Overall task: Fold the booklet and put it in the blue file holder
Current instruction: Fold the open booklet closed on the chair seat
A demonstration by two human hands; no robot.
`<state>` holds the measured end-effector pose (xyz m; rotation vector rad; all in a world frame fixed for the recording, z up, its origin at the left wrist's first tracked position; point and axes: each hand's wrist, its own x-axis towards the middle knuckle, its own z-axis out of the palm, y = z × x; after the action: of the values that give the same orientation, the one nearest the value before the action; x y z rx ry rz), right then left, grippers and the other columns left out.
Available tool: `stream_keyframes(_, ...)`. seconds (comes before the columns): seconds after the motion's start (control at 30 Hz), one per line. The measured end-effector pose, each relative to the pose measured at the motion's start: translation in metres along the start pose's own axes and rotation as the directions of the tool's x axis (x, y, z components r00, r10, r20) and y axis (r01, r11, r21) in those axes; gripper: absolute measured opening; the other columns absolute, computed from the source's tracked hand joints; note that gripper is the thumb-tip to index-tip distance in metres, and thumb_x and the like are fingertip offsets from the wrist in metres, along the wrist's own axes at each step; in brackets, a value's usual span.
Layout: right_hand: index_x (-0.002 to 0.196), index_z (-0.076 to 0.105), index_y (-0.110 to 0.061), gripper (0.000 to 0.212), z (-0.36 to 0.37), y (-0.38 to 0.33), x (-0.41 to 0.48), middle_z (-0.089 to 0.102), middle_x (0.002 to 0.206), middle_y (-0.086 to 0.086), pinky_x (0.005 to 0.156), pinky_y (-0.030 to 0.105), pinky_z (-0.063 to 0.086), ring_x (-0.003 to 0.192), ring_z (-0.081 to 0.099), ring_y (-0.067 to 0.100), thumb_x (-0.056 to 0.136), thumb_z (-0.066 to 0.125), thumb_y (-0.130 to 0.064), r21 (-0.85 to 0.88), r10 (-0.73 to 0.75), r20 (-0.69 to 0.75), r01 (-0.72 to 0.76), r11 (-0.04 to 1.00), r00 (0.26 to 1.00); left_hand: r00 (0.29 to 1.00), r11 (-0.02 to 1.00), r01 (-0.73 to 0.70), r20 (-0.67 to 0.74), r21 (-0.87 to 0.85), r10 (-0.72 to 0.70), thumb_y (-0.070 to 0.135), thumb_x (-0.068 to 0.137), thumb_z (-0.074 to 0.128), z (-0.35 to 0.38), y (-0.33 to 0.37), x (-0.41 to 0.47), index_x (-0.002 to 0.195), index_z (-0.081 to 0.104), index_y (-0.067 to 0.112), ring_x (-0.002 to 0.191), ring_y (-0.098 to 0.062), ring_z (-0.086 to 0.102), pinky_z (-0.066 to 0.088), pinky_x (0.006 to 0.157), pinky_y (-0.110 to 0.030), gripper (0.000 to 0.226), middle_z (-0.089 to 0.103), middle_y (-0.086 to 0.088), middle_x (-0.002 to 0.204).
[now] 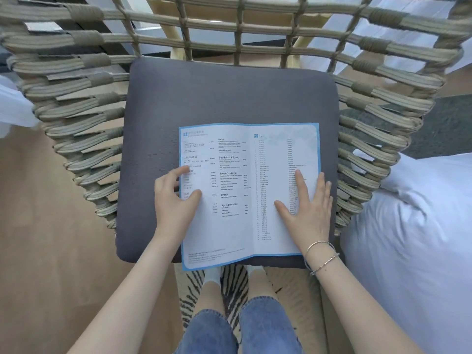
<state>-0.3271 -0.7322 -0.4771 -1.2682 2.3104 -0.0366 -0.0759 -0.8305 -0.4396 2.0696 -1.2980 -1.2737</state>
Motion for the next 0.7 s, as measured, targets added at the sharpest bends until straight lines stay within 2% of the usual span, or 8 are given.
stream_keyframes(0.1, 0.156, 0.018, -0.037, 0.082, -0.005, -0.002, 0.000, 0.003, 0.166, 0.017, 0.121, 0.056, 0.012, 0.151, 0.001, 0.040, 0.088, 0.060, -0.056, -0.001, 0.002, 0.027, -0.002, 1.000, 1.000, 0.998, 0.998, -0.057, 0.012, -0.002, 0.057, 0.005, 0.080, 0.066, -0.005, 0.013, -0.006, 0.118, 0.059, 0.036, 0.092, 0.014, 0.053, 0.042, 0.078, -0.010, 0.049, 0.055, 0.010, 0.118)
stream_keyframes(0.27, 0.156, 0.017, -0.035, 0.077, -0.020, -0.004, 0.004, -0.002, 0.166, 0.017, 0.120, 0.055, 0.011, 0.151, -0.001, 0.042, 0.092, 0.056, -0.050, 0.008, -0.003, 0.126, 0.002, 1.000, 0.992, 0.971, 0.972, -0.236, 0.041, 0.017, 0.235, -0.003, 0.082, 0.059, 0.000, 0.044, -0.023, 0.126, 0.060, 0.025, 0.100, 0.013, 0.051, 0.036, 0.081, 0.001, 0.053, 0.050, 0.022, 0.109)
stream_keyframes(0.37, 0.156, 0.017, -0.038, 0.069, -0.031, 0.003, 0.005, 0.000, 0.166, 0.014, 0.121, 0.051, 0.014, 0.151, 0.000, 0.039, 0.096, 0.050, -0.046, 0.034, -0.034, 0.176, 0.029, 0.999, 0.984, 0.946, 0.948, -0.317, 0.073, 0.026, 0.315, -0.008, 0.082, 0.056, 0.010, 0.060, -0.037, 0.130, 0.058, 0.020, 0.101, 0.014, 0.048, 0.036, 0.080, 0.001, 0.055, 0.047, 0.017, 0.108)
stream_keyframes(0.47, 0.156, 0.019, -0.036, 0.061, -0.042, 0.012, 0.007, 0.006, 0.166, 0.012, 0.120, 0.048, 0.014, 0.150, 0.005, 0.037, 0.101, 0.045, -0.039, 0.087, -0.081, 0.207, 0.064, 0.994, 0.975, 0.924, 0.929, -0.371, 0.106, 0.007, 0.368, -0.008, 0.084, 0.055, 0.024, 0.074, -0.048, 0.132, 0.055, 0.025, 0.093, 0.002, 0.051, 0.041, 0.078, -0.008, 0.059, 0.046, 0.015, 0.107)
stream_keyframes(0.53, 0.156, 0.021, -0.033, 0.056, -0.051, 0.018, 0.011, 0.016, 0.165, 0.011, 0.121, 0.045, 0.013, 0.150, 0.012, 0.033, 0.104, 0.041, -0.033, 0.226, -0.102, 0.197, 0.056, 0.973, 0.975, 0.889, 0.901, -0.432, 0.152, -0.030, 0.432, -0.001, 0.086, 0.058, 0.033, 0.082, -0.055, 0.137, 0.050, 0.032, 0.089, -0.008, 0.052, 0.047, 0.078, -0.016, 0.062, 0.048, 0.008, 0.108)
stream_keyframes(0.57, 0.156, 0.022, -0.030, 0.054, -0.057, 0.020, 0.013, 0.023, 0.163, 0.010, 0.122, 0.044, 0.014, 0.150, 0.016, 0.030, 0.105, 0.040, -0.031, 0.326, -0.109, 0.181, 0.045, 0.944, 0.977, 0.866, 0.884, -0.464, 0.180, -0.058, 0.467, 0.007, 0.088, 0.058, 0.037, 0.085, -0.059, 0.139, 0.046, 0.038, 0.092, -0.009, 0.053, 0.047, 0.078, -0.016, 0.061, 0.048, 0.006, 0.110)
stream_keyframes(0.63, 0.155, 0.026, -0.021, 0.051, -0.069, 0.024, 0.016, 0.031, 0.160, 0.006, 0.122, 0.043, 0.017, 0.149, 0.023, 0.024, 0.106, 0.039, -0.026, 0.504, -0.123, 0.127, 0.043, 0.863, 0.984, 0.826, 0.858, -0.502, 0.232, -0.113, 0.514, 0.026, 0.094, 0.053, 0.048, 0.090, -0.066, 0.144, 0.033, 0.049, 0.102, -0.007, 0.055, 0.043, 0.082, -0.010, 0.058, 0.049, 0.010, 0.116)
stream_keyframes(0.7, 0.155, 0.027, -0.017, 0.052, -0.079, 0.026, 0.018, 0.030, 0.160, 0.002, 0.123, 0.040, 0.017, 0.150, 0.022, 0.020, 0.105, 0.035, -0.028, 0.566, -0.133, 0.075, 0.067, 0.822, 0.988, 0.819, 0.859, -0.496, 0.260, -0.130, 0.512, 0.037, 0.098, 0.043, 0.062, 0.092, -0.071, 0.147, 0.024, 0.050, 0.109, -0.007, 0.055, 0.040, 0.085, -0.006, 0.054, 0.049, 0.017, 0.123)
